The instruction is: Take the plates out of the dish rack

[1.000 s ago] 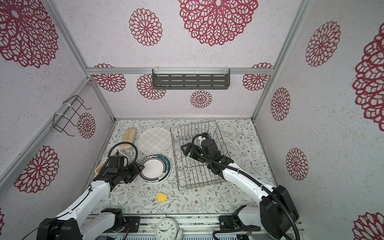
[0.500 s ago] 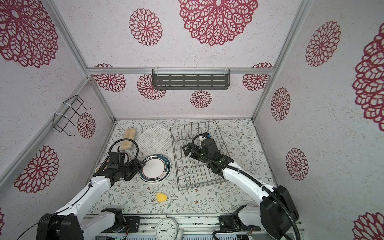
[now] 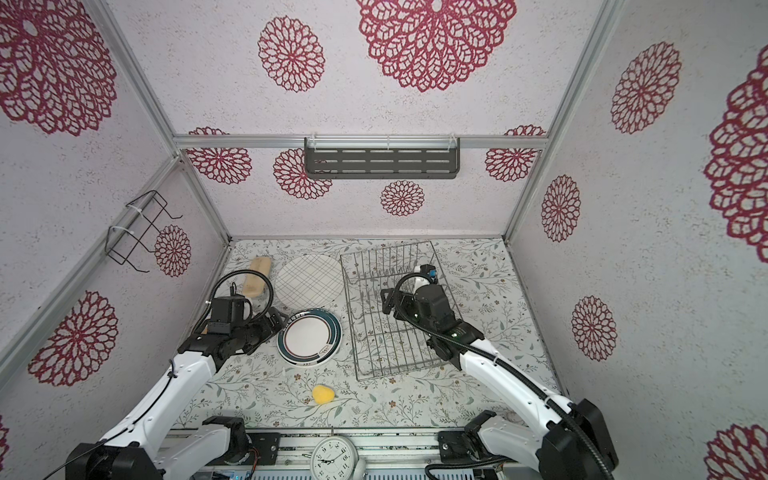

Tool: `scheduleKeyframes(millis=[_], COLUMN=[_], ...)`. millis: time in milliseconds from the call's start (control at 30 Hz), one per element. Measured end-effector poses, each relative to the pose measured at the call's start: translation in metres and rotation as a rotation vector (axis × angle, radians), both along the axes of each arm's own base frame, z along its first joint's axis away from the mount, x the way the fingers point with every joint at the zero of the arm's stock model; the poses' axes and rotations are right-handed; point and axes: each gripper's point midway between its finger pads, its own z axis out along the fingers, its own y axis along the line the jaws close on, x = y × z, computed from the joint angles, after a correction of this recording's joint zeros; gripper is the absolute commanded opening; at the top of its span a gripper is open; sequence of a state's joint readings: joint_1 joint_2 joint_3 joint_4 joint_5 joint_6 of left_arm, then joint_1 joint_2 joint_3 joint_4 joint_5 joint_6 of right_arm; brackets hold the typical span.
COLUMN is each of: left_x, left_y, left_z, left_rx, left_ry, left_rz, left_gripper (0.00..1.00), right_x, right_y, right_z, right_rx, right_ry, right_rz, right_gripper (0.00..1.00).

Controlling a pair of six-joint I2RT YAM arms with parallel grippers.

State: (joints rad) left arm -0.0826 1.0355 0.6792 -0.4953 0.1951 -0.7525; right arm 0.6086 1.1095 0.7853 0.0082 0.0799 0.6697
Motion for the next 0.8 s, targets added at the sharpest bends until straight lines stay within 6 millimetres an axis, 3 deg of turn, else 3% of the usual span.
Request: scheduleKeyframes(millis=[233, 400, 600, 800], left_x=[0.020, 0.020, 0.009, 0.000], left_y=[0.027, 0.049, 0.063, 0.076], left_z=[0.049, 0.070, 0.080, 0.082], left_rx=[0.186, 0.364, 0.467, 0.528], left_ry=[-0.195, -0.326, -0.496, -0.635], left_rz=[0.038, 0.057, 0.097, 0.174], left_gripper=[0.97, 0.97, 0.97, 0.97], right_x=[0.021, 0.030, 0.036, 0.030], right_y=[-0.054, -0.105, -0.155, -0.185], right_z=[-0.012, -0.044, -0.056, -0.067], right_rx=[-0.164, -0.246, -0.358, -0.494], right_ry=[-0.097, -0.104, -0.133, -0.166], right_rz=[-0.138, -0.238, -0.342, -0.382], right_gripper=[0.99, 0.99, 0.99, 0.99])
